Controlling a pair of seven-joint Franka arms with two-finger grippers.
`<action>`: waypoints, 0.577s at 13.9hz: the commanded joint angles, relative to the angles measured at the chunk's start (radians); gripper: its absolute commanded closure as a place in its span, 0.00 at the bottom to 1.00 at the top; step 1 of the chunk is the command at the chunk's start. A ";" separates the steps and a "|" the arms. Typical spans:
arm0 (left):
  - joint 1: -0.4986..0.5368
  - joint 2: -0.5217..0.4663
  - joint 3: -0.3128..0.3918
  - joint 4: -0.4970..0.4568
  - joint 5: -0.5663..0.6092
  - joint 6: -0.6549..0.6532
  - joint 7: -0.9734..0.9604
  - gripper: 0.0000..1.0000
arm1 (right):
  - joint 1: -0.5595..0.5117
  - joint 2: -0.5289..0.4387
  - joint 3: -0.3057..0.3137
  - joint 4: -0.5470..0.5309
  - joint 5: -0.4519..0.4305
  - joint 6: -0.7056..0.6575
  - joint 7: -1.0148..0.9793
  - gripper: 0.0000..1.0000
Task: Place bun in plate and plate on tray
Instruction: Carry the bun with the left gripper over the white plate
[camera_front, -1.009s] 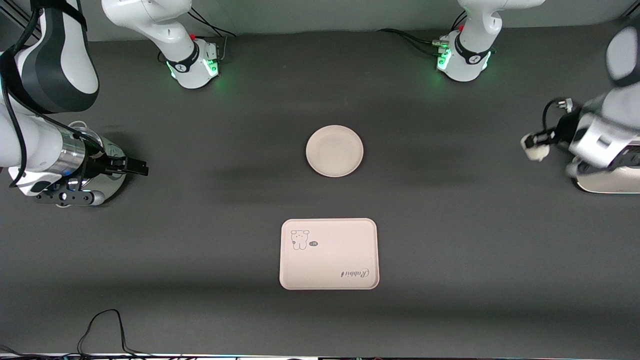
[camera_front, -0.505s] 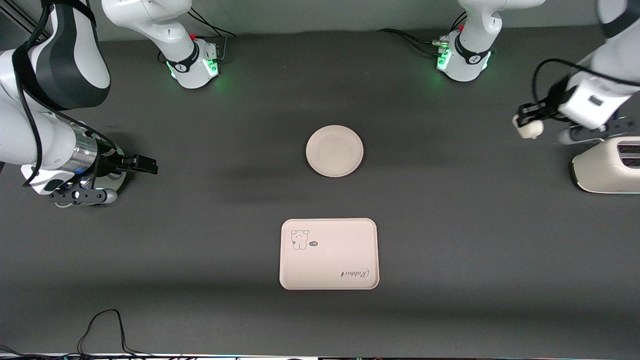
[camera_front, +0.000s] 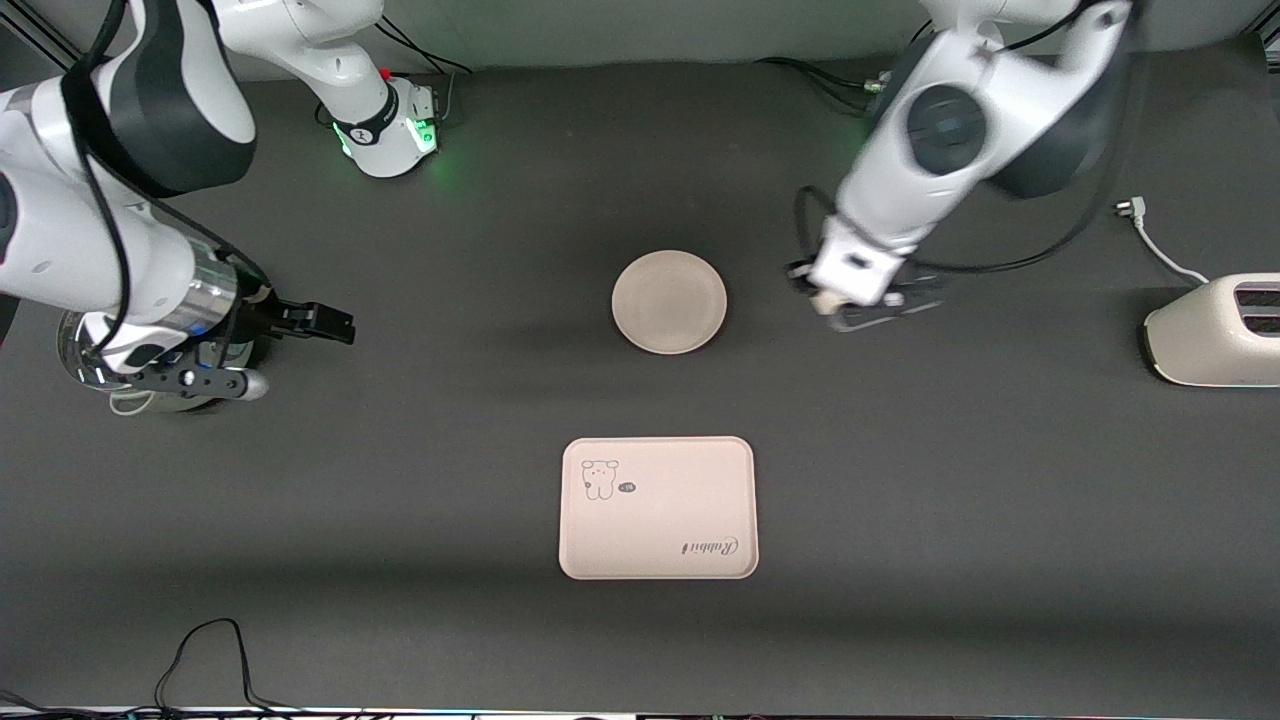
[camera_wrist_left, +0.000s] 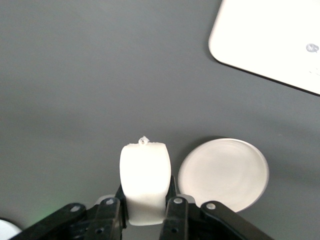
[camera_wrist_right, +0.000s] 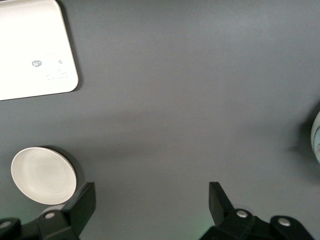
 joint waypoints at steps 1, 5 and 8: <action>-0.101 0.154 0.000 0.061 0.017 0.123 -0.142 0.68 | 0.002 0.004 0.033 0.014 0.019 0.003 0.082 0.00; -0.203 0.275 0.000 0.044 0.018 0.258 -0.211 0.67 | 0.002 0.012 0.076 0.011 0.028 0.008 0.116 0.00; -0.270 0.337 0.001 0.021 0.032 0.310 -0.289 0.67 | 0.009 0.027 0.099 0.007 0.091 0.065 0.155 0.00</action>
